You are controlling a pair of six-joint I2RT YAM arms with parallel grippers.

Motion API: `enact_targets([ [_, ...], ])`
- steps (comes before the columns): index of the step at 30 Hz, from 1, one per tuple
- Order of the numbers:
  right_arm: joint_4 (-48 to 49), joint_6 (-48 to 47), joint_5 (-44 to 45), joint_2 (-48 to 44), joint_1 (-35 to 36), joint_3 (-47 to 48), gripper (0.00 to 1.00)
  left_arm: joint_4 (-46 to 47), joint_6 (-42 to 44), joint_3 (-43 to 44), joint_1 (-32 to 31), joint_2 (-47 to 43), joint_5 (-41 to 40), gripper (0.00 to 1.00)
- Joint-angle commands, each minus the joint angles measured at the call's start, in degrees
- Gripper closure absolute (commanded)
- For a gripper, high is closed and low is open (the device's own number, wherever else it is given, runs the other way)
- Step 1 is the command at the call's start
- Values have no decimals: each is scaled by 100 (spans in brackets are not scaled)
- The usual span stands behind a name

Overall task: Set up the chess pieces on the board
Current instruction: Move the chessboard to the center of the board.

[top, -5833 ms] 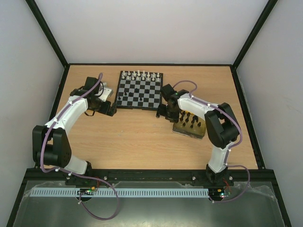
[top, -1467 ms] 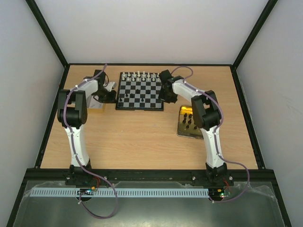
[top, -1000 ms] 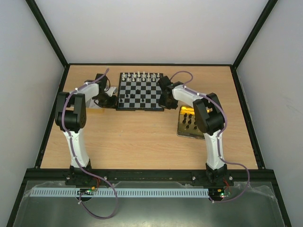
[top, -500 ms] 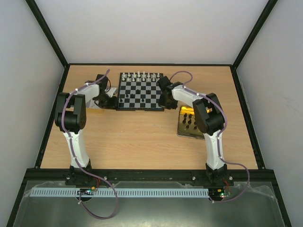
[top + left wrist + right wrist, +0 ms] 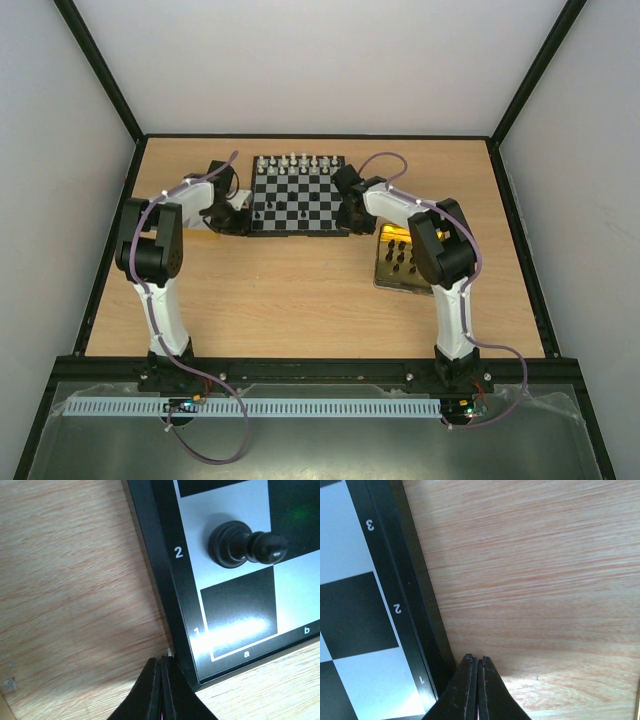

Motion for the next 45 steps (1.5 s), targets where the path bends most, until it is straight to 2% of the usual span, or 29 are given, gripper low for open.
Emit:
enact_targets([
  [1, 228, 91, -719, -20, 388, -322, 98, -48, 98, -137, -375, -167, 863, 98],
  [16, 326, 215, -666, -371, 651, -863, 98, -46, 146, -575, -420, -575, 742, 98],
  [25, -346, 163, -89, -872, 604, -922, 98, -327, 364, -481, -39, -740, 449, 98],
  [29, -835, 41, 260, -800, 363, -367, 98, -365, 353, -180, 146, -638, 28, 98],
  [34, -1152, -111, 432, -390, -88, 490, 98, -488, 243, 708, 235, -107, -255, 98],
  [41, -1449, -223, 484, 690, -556, 2066, 96, -595, -18, 1822, 319, 756, -464, 98],
  [45, -1544, -196, 482, 1356, -664, 2976, 92, -591, -124, 2316, 332, 1190, -540, 97],
])
